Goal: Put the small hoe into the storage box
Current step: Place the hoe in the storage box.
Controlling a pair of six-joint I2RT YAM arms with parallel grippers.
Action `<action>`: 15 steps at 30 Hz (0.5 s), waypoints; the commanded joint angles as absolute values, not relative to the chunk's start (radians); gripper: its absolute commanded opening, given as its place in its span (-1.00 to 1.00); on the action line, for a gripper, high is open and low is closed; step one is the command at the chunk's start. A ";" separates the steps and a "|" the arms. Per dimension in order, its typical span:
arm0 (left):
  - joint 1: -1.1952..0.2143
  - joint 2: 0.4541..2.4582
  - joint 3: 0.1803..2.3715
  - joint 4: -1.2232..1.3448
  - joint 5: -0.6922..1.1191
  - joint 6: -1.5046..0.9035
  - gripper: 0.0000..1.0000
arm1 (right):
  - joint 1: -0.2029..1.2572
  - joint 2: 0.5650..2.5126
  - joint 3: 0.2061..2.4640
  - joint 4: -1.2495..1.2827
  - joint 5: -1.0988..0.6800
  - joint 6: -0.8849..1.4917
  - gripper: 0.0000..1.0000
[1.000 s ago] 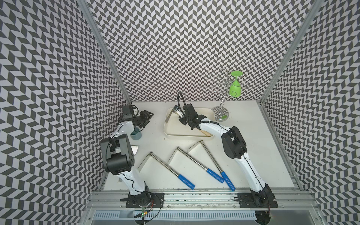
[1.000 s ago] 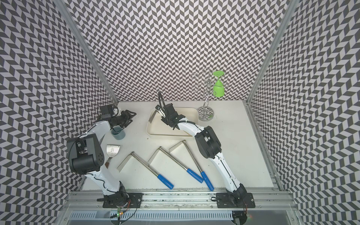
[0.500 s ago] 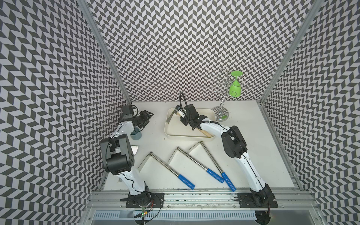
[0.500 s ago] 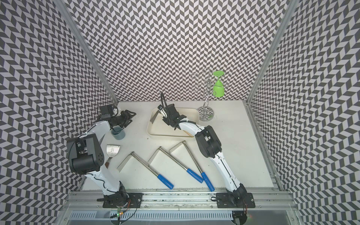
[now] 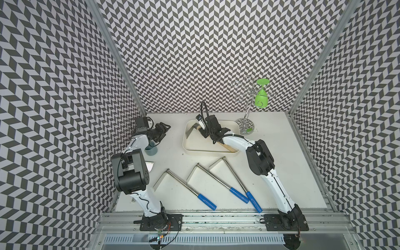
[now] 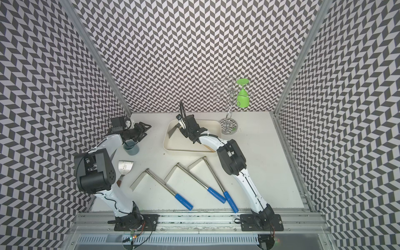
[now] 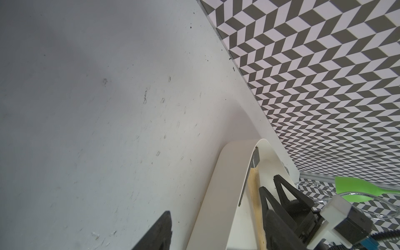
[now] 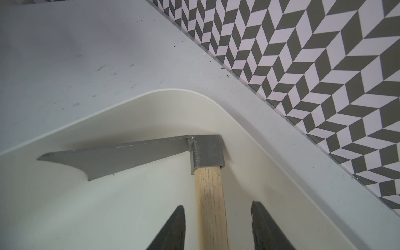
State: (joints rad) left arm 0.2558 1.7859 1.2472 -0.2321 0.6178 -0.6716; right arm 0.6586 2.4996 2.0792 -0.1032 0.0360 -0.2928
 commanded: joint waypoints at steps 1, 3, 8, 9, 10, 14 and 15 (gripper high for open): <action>0.261 1.779 1.253 -0.220 0.617 -0.660 0.37 | 0.657 2.520 2.072 -0.049 0.020 -0.273 0.02; 0.262 1.778 1.253 -0.219 0.617 -0.661 0.37 | 0.657 2.522 2.064 -0.051 0.017 -0.261 0.00; 0.262 1.778 1.253 -0.219 0.619 -0.660 0.38 | 0.655 2.531 2.045 -0.068 0.003 -0.230 -0.14; 0.262 1.779 1.253 -0.219 0.620 -0.661 0.37 | 0.656 2.532 2.040 -0.069 0.001 -0.224 -0.14; 0.261 1.779 1.253 -0.217 0.621 -0.661 0.37 | 0.656 2.534 2.038 -0.074 0.002 -0.218 -0.14; 0.261 1.779 1.255 -0.218 0.623 -0.663 0.37 | 0.655 2.536 2.034 -0.082 0.017 -0.201 -0.15; 0.261 1.779 1.256 -0.217 0.623 -0.663 0.37 | 0.655 2.533 2.039 -0.080 0.026 -0.195 -0.15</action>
